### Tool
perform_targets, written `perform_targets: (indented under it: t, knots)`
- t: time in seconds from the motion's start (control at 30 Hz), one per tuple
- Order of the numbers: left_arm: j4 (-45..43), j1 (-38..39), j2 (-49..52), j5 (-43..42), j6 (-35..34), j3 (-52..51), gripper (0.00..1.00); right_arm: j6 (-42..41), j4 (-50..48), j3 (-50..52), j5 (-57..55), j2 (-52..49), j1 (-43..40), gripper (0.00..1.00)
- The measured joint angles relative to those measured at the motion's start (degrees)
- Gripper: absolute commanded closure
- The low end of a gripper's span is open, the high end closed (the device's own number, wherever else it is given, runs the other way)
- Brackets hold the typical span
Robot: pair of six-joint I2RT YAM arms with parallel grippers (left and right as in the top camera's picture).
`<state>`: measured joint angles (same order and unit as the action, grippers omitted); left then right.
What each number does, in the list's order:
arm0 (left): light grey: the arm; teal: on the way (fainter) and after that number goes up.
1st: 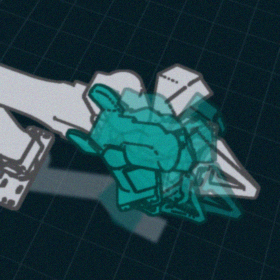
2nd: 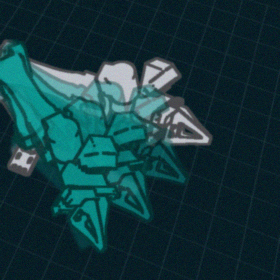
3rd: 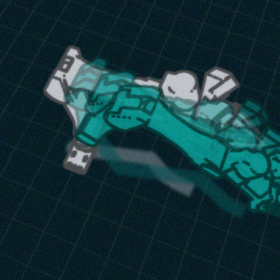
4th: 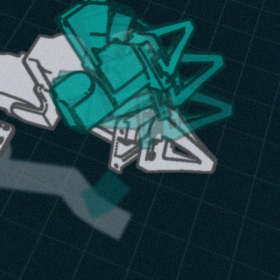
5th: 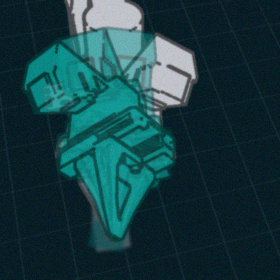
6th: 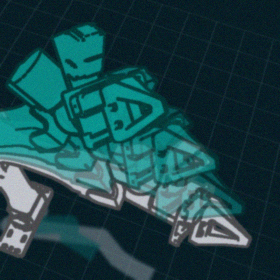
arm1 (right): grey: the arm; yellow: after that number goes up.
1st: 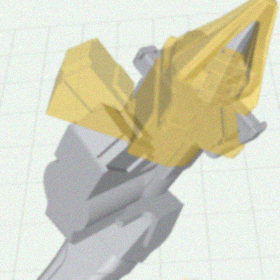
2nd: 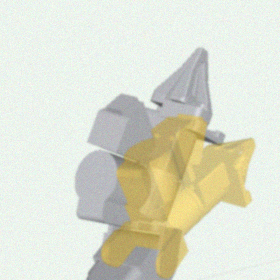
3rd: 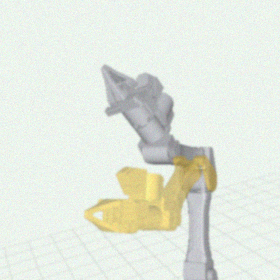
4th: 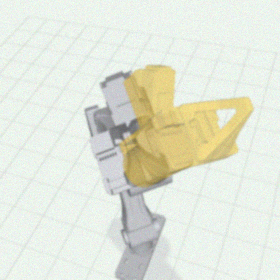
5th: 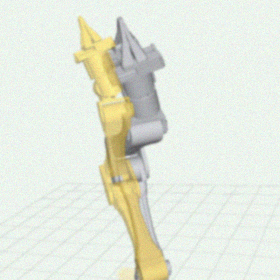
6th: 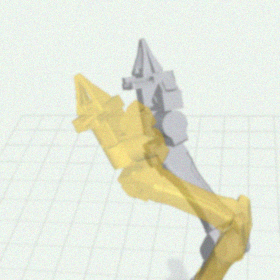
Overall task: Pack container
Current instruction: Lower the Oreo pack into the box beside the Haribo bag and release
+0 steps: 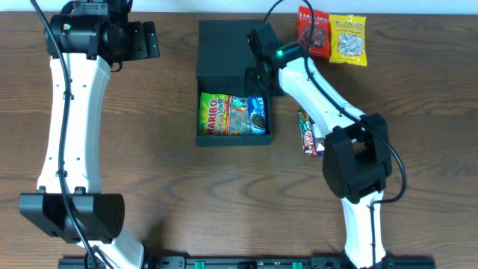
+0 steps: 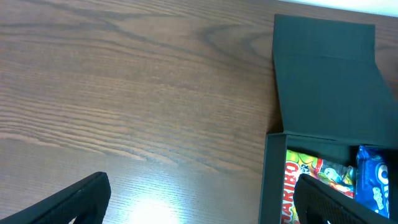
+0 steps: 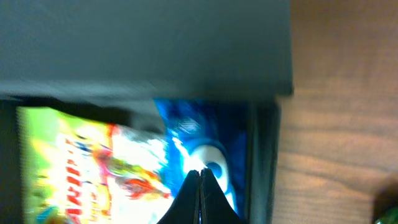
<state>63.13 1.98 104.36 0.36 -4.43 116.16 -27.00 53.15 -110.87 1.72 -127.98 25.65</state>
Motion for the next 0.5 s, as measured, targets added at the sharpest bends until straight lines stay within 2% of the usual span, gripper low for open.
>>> perform_targets:
  t: [0.1,0.3,0.5]
  knots:
    - [0.0,0.0,0.0,0.0,0.0,0.0,0.05,0.5,-0.1,-3.6,0.0,0.0,0.0,0.99]
    - [0.0,0.0,0.0,0.0,0.0,0.0,0.05,0.5,0.8,-3.8,0.0,-1.1,0.5,0.99]
    - [0.0,0.0,0.0,0.0,0.0,0.0,0.05,0.6,1.5,-3.8,0.1,-6.7,0.7,0.99]
